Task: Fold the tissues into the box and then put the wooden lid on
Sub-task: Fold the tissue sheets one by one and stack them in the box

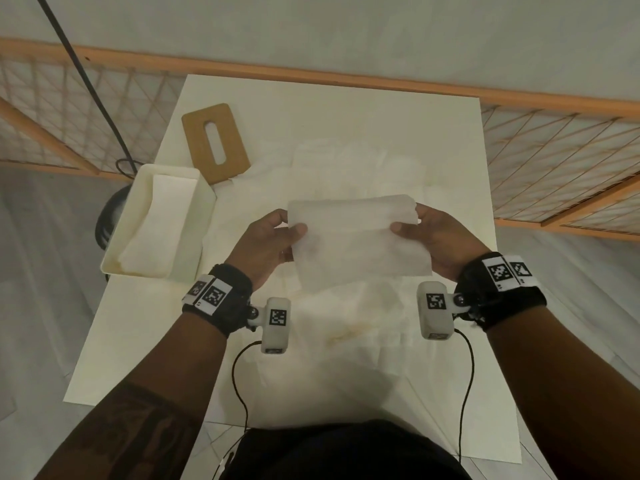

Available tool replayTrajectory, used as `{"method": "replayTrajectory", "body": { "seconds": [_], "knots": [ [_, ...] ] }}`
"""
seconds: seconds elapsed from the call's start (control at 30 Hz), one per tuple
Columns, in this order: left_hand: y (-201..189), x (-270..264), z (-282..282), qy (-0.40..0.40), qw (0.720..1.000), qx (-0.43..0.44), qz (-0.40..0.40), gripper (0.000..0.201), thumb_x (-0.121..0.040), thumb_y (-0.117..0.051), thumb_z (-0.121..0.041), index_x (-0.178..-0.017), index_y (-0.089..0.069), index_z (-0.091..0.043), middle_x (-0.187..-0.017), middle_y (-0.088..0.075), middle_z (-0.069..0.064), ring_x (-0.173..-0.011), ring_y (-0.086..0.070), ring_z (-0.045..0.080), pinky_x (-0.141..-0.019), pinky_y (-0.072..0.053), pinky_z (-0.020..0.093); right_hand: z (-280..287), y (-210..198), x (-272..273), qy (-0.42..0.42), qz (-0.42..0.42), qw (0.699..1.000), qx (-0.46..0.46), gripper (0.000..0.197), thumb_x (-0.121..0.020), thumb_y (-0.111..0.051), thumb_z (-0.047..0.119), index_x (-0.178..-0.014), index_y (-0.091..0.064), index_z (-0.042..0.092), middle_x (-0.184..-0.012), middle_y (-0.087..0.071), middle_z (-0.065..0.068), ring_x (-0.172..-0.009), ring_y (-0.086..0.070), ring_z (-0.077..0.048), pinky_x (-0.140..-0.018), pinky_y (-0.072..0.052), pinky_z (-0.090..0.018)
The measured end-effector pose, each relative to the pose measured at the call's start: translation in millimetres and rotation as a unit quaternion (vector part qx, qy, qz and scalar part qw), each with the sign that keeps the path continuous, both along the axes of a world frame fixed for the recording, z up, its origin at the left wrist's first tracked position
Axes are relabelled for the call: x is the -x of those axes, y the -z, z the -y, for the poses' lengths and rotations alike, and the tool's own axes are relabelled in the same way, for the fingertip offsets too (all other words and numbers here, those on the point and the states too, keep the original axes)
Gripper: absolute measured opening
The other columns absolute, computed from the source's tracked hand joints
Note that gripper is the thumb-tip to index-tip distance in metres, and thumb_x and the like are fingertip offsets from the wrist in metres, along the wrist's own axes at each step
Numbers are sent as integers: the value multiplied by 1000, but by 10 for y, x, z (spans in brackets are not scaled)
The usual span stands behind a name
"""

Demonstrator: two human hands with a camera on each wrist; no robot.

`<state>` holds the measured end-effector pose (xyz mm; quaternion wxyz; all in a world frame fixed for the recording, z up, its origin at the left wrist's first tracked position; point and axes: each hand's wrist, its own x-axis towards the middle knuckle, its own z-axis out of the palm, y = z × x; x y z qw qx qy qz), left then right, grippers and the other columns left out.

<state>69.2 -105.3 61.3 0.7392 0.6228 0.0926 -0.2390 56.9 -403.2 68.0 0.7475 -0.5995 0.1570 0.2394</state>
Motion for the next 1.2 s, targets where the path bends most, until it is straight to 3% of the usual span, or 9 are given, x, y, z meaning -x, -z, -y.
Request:
{"method": "replayTrajectory", "body": {
  "seconds": [0.17,0.3,0.4,0.53,0.63,0.73,0.8,1.0,1.2],
  "knots": [
    [-17,-3,-48,33,999,-21,38,31,-94,-64,-1,-122,-66,-12,-111,-75,14,-101,-72,31,-87,-61,42,48,-8,17,-6,32,999,28,30,-96,-64,6,-125,-67,1,-121,-71,-20,-107,-71,-35,-90,-60,-44],
    [6,31,-78,45,996,-36,66,36,-88,-65,8,-89,-82,-23,-99,-78,4,-96,-72,26,-80,-60,38,82,-26,25,-58,76,986,134,16,-94,-68,3,-107,-76,0,-102,-77,-20,-91,-75,-30,-78,-61,-38],
    [79,51,-101,70,993,-78,58,60,-87,-42,24,-74,-80,-20,-93,-77,3,-95,-69,29,-84,-59,37,108,-10,15,-81,79,981,157,21,-93,-59,-9,-92,-78,0,-95,-77,-16,-91,-74,-32,-76,-60,-31],
    [132,63,-123,95,994,-56,6,48,-82,-41,12,-82,-82,-13,-106,-76,9,-103,-68,29,-87,-58,33,106,36,20,-61,1,995,77,44,-91,-36,-15,-93,-77,1,-114,-75,-16,-109,-69,-36,-88,-57,-36],
    [153,77,-134,93,995,-5,-27,34,-76,-49,-4,-94,-78,-2,-116,-72,18,-103,-69,30,-85,-58,38,95,40,64,-28,-67,997,11,41,-94,-36,5,-109,-73,-5,-120,-73,-15,-106,-68,-32,-95,-53,-40],
    [229,150,-129,78,992,-102,6,18,-95,-60,-8,-95,-78,-14,-114,-74,7,-101,-67,27,-86,-54,42,55,129,147,-51,-74,994,70,33,-101,-59,28,-114,-74,2,-119,-75,-9,-104,-71,-26,-100,-53,-41],
    [315,227,-132,109,974,-189,53,18,-89,-71,-9,-92,-76,-26,-110,-74,-2,-97,-67,25,-86,-55,44,20,265,235,-71,-43,985,149,20,-92,-72,14,-112,-76,9,-117,-75,-11,-110,-70,-31,-103,-53,-47],
    [556,627,-82,186,938,-292,24,25,-77,-76,-7,-81,-72,-31,-88,-74,9,-65,-66,20,-72,-58,42,-46,633,481,-170,24,937,303,32,-86,-74,5,-103,-76,33,-116,-70,6,-105,-67,-20,-87,-55,-28],
    [729,864,-22,206,885,-413,55,24,-83,-71,-7,-80,-62,-29,-80,-64,-7,-57,-53,6,-62,-44,20,-145,798,517,-208,40,893,398,26,-86,-75,10,-92,-74,35,-115,-64,8,-104,-61,-17,-85,-46,-26]
  ]
}}
